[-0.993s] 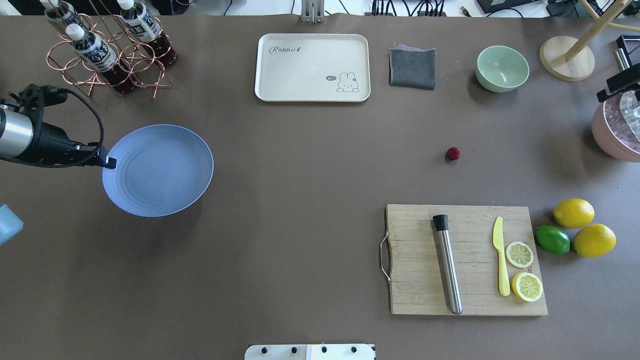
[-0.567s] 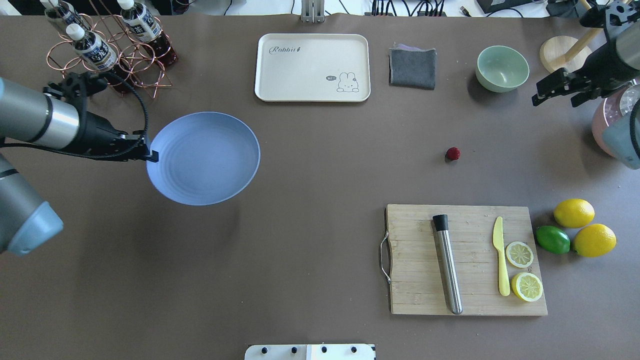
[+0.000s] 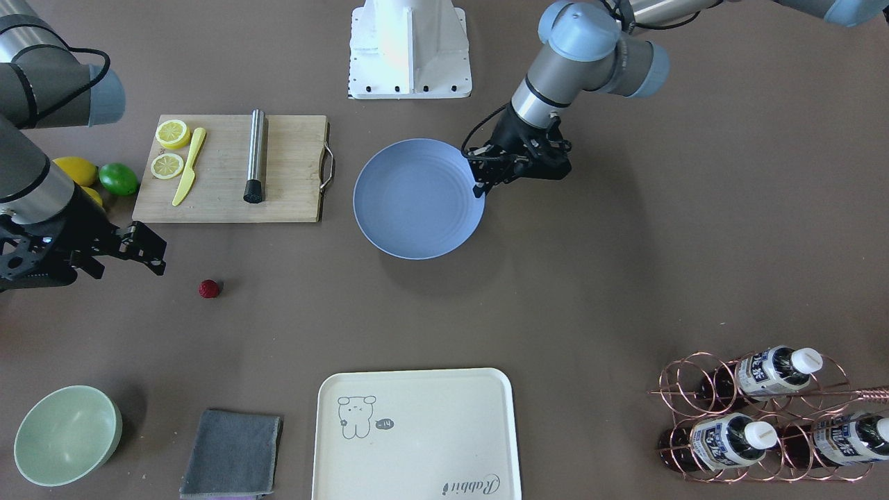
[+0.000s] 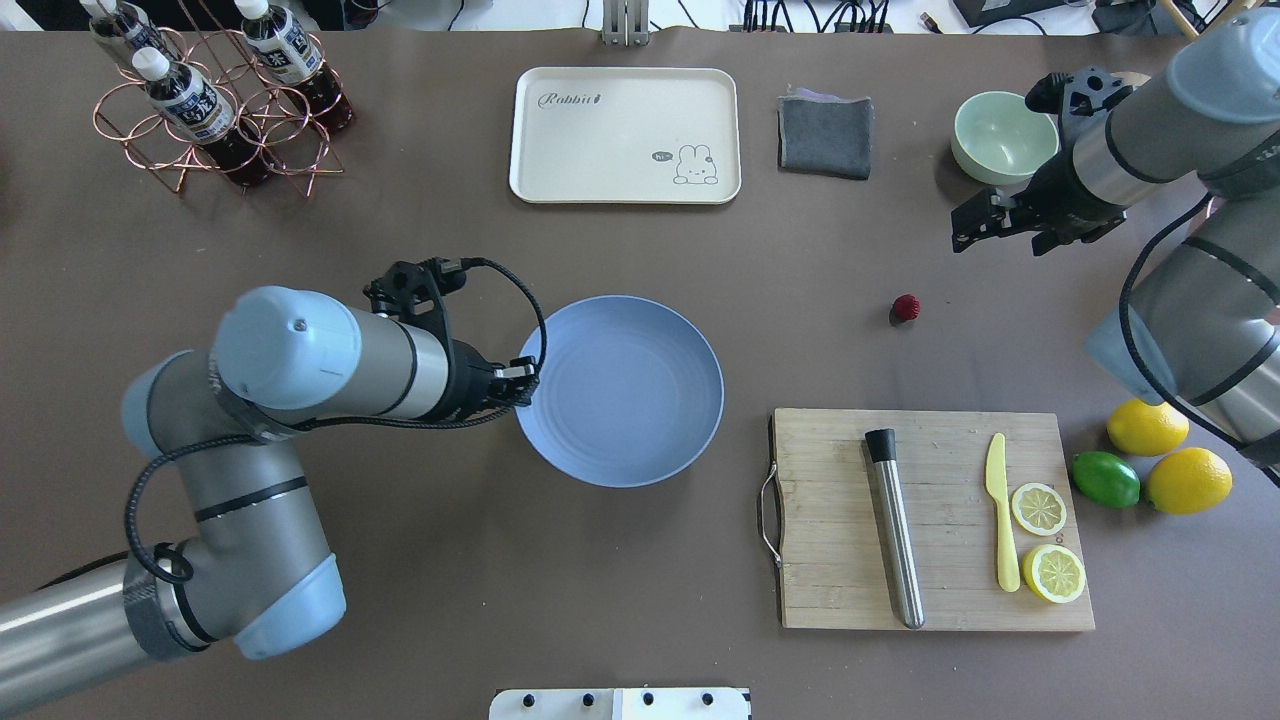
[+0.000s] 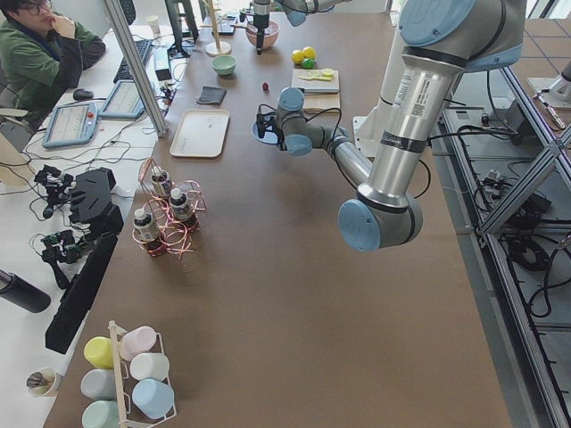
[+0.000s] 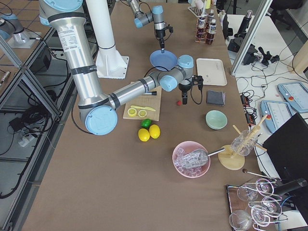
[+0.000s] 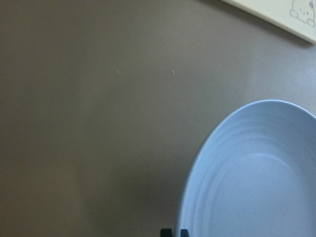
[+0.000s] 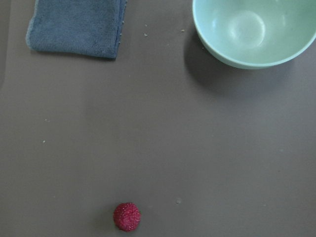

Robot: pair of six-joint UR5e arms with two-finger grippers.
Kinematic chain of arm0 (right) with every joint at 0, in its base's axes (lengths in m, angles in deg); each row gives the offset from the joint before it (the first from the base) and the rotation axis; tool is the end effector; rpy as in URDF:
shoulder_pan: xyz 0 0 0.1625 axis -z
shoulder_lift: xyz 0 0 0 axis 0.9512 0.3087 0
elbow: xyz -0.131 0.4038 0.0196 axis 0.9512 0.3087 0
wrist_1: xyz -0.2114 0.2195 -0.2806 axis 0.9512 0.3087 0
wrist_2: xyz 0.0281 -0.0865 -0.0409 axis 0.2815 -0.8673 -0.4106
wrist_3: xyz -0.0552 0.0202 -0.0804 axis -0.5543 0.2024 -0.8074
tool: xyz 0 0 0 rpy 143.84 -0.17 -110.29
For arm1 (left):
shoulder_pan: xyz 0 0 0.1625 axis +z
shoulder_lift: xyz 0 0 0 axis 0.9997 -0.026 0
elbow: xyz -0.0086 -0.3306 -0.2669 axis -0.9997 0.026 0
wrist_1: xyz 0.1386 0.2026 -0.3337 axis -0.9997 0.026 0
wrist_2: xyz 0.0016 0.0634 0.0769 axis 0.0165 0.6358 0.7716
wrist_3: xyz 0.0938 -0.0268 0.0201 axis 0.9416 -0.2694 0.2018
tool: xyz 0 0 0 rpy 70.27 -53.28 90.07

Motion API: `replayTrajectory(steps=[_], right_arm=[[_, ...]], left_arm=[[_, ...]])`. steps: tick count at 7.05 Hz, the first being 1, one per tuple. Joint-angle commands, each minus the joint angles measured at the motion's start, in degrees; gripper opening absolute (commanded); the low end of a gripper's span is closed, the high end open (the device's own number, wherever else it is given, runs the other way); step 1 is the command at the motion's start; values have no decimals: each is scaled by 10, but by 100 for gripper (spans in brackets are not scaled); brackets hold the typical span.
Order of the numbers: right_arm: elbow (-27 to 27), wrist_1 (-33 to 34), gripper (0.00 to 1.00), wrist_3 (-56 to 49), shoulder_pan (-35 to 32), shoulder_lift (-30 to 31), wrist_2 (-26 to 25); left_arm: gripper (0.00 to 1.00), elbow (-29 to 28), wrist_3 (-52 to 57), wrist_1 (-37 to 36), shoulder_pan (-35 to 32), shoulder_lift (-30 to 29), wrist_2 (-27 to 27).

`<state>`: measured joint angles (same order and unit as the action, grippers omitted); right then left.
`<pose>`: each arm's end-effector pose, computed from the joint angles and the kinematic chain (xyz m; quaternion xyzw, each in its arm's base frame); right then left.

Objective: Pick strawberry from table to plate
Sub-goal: 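Close the right gripper on the red strawberry while the left holds the plate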

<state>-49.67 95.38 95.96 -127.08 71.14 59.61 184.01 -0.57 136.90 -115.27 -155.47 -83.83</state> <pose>-0.2816 -0.5438 0.4129 0.0599 -0.4076 0.0308 0.9107 0.5118 -0.3835 0.2511 0.0487 0.5459 -0.1192 0.8279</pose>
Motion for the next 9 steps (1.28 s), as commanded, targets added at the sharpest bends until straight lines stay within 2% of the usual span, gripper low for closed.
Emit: replayTrajectory(steps=[1, 2, 4, 5, 6, 8, 9], right_arm=[[10, -16, 100, 22, 31, -1, -26], [8, -16, 100, 36, 35, 2, -26], [10, -16, 100, 44, 47, -1, -28], [11, -16, 100, 44, 50, -1, -28], [14, -16, 100, 44, 52, -2, -29], [22, -32, 100, 45, 64, -3, -50], [45, -46, 100, 44, 68, -9, -51]], left_arm=[[0, -55, -9, 21, 29, -23, 39], [0, -69, -10, 58, 36, -23, 55], [0, -76, -24, 62, 40, -20, 59], [92, -77, -20, 63, 40, -17, 60], [98, -73, -19, 63, 40, -16, 64], [98, -71, -18, 64, 33, -16, 63], [98, -71, -10, 66, 30, -16, 62]])
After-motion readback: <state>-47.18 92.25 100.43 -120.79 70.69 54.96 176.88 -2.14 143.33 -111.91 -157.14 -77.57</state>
